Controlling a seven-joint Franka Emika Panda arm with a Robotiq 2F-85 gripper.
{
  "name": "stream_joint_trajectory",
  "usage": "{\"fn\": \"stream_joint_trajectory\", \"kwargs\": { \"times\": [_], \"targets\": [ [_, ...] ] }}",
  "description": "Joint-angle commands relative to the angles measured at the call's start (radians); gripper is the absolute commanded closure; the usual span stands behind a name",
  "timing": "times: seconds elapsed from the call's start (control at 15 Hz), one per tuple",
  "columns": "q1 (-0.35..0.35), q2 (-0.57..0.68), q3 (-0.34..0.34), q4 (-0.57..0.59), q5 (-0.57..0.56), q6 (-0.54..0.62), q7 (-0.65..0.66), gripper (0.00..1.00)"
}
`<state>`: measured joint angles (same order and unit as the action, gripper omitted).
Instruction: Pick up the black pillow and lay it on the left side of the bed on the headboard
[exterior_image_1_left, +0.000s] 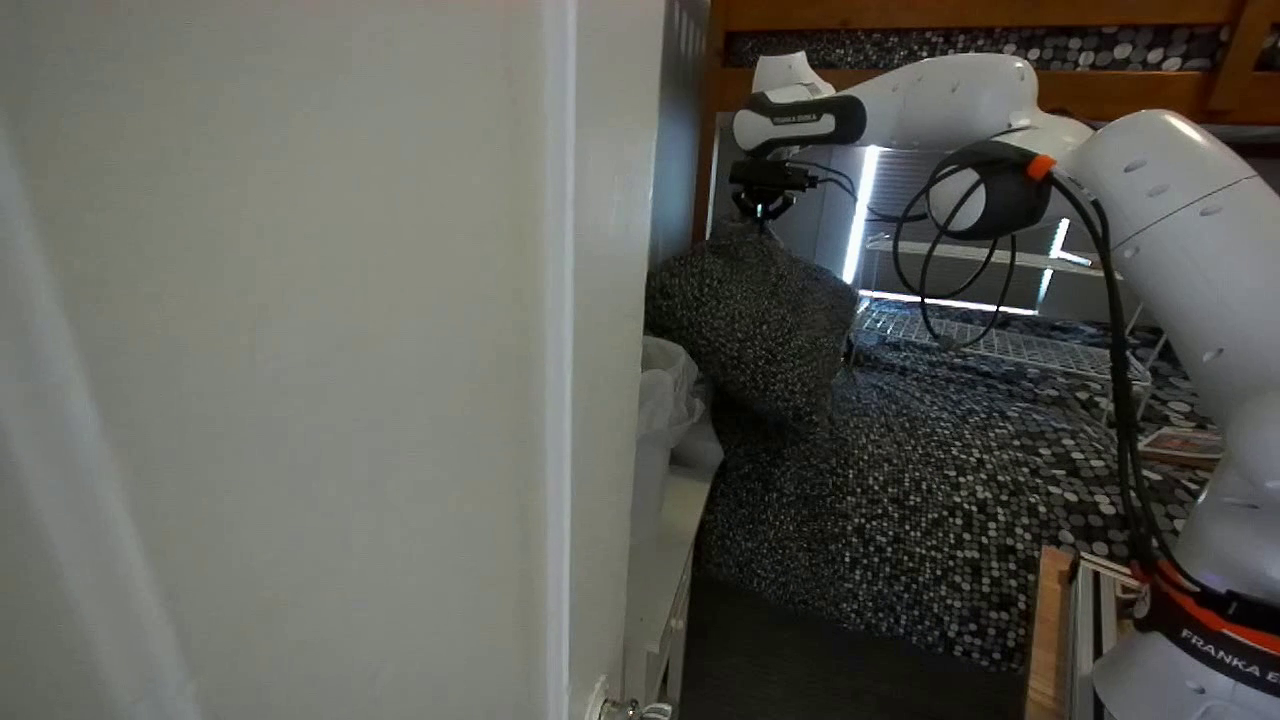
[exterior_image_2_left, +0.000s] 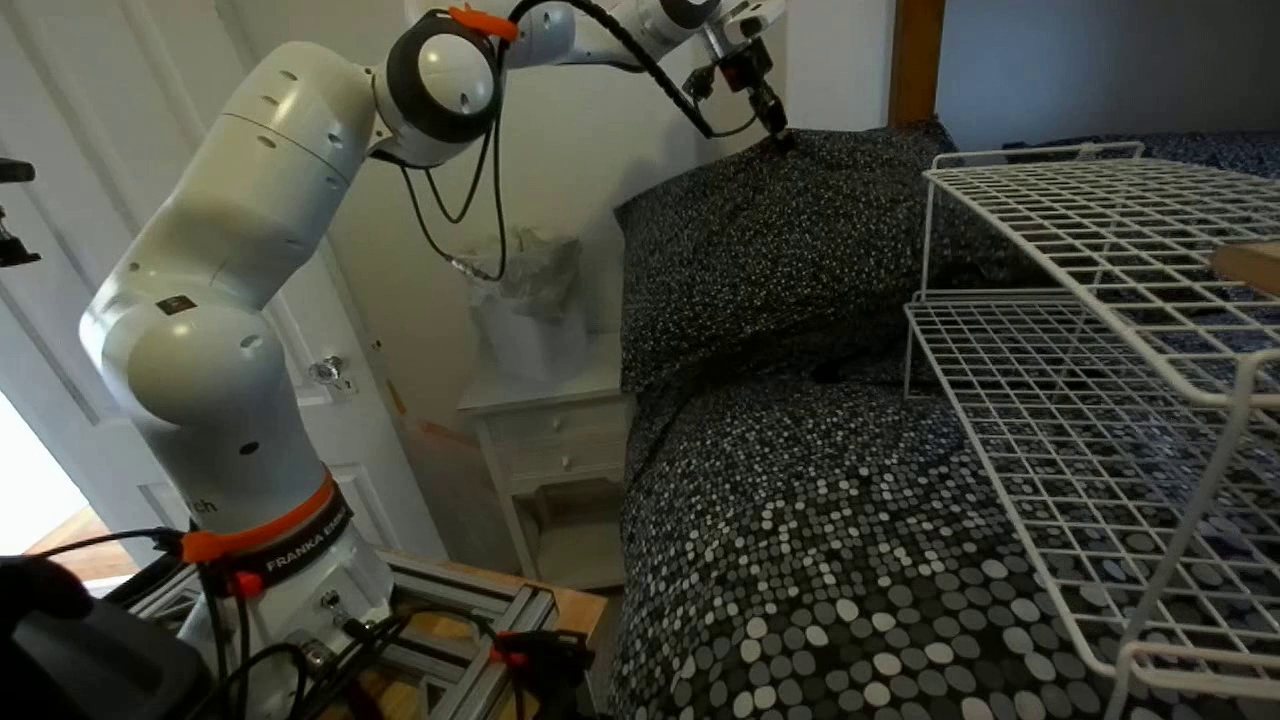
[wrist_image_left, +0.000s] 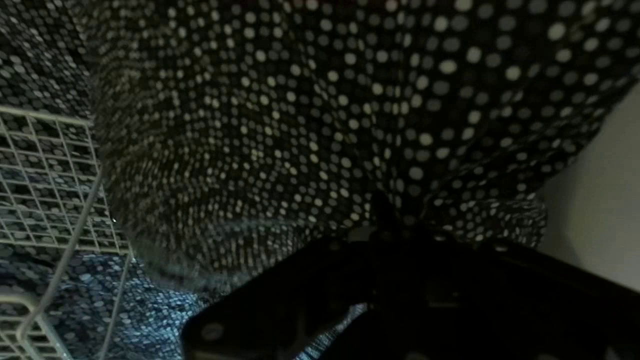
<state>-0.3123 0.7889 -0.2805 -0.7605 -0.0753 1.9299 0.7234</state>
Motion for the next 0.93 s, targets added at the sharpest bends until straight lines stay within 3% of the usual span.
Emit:
{"fn": "stream_joint_trajectory", "kwargs": {
  "times": [0.0,0.27,0.53,0.87],
  "targets": [
    [-0.067,0.011,0.042,0.047,0.048,0.114,-0.136,0.99],
    [-0.116,0.056,0.057,0.082,0.080,0.318,-0.146,0.99],
    [-0.162,0.119,0.077,0.125,0.097,0.427,-0.160,0.99],
    [-0.212,0.235,0.159,0.210,0.231,0.405,-0.209,0.99]
  ]
}}
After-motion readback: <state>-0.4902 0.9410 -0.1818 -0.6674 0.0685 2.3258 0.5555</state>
